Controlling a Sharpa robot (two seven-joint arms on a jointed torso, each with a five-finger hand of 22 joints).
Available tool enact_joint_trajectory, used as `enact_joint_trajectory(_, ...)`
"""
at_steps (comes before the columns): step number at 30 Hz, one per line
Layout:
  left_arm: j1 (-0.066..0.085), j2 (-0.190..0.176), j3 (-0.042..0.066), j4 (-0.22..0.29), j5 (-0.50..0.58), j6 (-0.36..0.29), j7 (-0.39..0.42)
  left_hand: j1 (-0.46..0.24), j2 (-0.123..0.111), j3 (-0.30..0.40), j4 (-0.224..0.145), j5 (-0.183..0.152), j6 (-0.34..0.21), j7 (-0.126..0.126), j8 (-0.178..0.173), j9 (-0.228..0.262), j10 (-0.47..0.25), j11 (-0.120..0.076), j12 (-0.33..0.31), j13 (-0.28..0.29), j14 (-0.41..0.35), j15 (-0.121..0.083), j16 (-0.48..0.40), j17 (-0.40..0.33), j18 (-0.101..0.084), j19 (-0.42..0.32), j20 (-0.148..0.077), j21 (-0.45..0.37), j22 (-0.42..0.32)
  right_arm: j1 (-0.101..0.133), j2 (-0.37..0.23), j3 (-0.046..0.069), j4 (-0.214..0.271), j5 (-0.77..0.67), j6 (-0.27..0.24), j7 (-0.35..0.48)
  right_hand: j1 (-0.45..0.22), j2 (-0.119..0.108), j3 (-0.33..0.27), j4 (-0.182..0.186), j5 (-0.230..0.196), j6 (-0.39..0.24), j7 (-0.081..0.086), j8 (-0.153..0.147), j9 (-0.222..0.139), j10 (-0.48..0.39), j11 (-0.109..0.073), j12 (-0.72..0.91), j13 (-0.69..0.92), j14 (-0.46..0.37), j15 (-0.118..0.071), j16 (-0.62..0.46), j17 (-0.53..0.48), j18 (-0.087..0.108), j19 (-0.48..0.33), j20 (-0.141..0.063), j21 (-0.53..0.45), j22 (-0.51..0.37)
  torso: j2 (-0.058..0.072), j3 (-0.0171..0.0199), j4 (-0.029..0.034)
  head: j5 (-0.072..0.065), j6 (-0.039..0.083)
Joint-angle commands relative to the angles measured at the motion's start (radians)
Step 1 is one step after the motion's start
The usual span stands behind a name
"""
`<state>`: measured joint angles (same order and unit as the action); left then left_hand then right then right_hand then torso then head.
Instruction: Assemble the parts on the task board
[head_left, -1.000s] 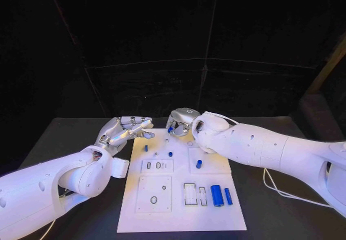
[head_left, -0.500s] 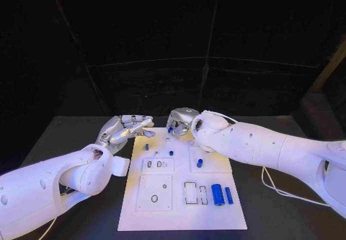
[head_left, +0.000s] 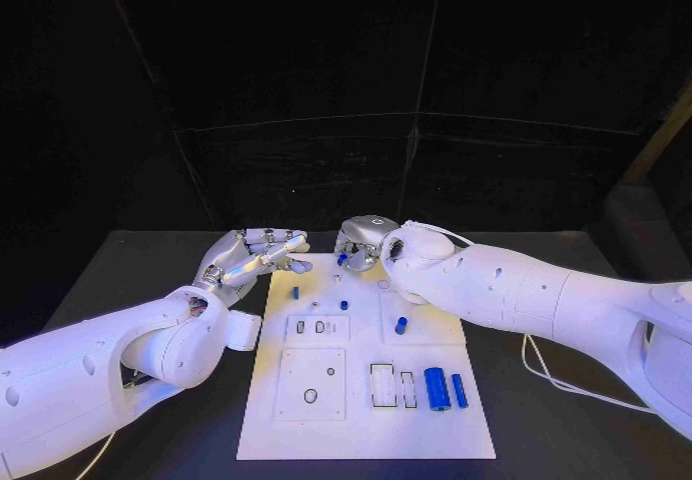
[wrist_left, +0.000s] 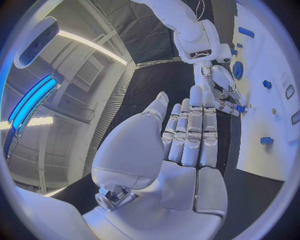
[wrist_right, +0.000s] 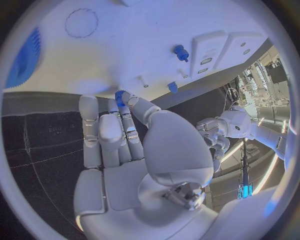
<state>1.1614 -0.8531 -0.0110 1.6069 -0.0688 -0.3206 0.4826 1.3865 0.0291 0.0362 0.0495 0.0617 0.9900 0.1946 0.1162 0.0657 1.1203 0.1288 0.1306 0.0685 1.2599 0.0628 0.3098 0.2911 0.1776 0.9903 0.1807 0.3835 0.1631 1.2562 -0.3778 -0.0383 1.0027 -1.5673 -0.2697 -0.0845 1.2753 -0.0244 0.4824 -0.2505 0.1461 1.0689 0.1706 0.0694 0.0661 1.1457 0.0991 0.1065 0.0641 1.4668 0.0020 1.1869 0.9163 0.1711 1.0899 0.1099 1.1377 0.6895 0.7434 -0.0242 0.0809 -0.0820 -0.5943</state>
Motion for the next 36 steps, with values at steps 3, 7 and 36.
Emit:
enact_joint_trajectory(3,0.002,0.001,0.001,0.000,-0.006,0.017,0.002,-0.003,-0.004,-0.001,-0.008,0.000,0.001,0.008,-0.007,-0.001,0.002,0.006,-0.008,-0.001,0.000,0.006,-0.007,0.002,0.005,0.009,0.001,-0.007,-0.001,0.003,0.002,0.001,-0.002,-0.019,-0.011,-0.020,-0.007,-0.026,0.007,0.004,-0.005,-0.026,0.000,-0.008,-0.002,-0.030,0.004,-0.010,-0.002,0.000,0.010,-0.004,-0.013,0.000,-0.016,0.003,0.000,-0.012,0.000,0.0000,-0.0001,0.001,0.000)
enact_joint_trajectory(7,0.003,0.000,0.001,-0.001,-0.006,0.018,0.000,-0.003,-0.004,-0.001,-0.008,0.000,0.001,0.008,-0.007,-0.001,0.002,0.006,-0.008,-0.001,0.000,0.006,-0.007,0.002,0.005,0.009,0.001,-0.007,-0.001,0.003,-0.009,0.001,0.013,-0.019,-0.036,-0.016,-0.030,-0.065,-0.018,0.019,-0.005,-0.108,-0.005,-0.009,-0.003,-0.094,0.009,-0.023,0.000,-0.017,0.016,-0.038,-0.067,0.011,-0.055,0.010,-0.034,-0.071,0.000,0.0004,-0.0026,0.002,0.000)
enact_joint_trajectory(36,0.003,-0.016,0.001,0.003,-0.005,0.023,-0.004,-0.004,-0.004,-0.001,-0.010,-0.001,0.000,0.009,-0.009,-0.001,0.001,0.007,-0.011,-0.001,-0.001,0.006,-0.008,0.005,0.005,0.009,0.002,-0.007,-0.002,0.004,-0.417,0.032,0.356,0.210,0.067,-0.151,0.046,-0.115,-0.569,0.418,0.123,-0.184,-0.021,0.038,0.005,0.191,-0.044,0.898,0.825,0.071,-0.020,0.301,0.462,-0.038,0.119,-0.023,0.121,0.185,0.005,0.0047,-0.0148,-0.019,0.008)
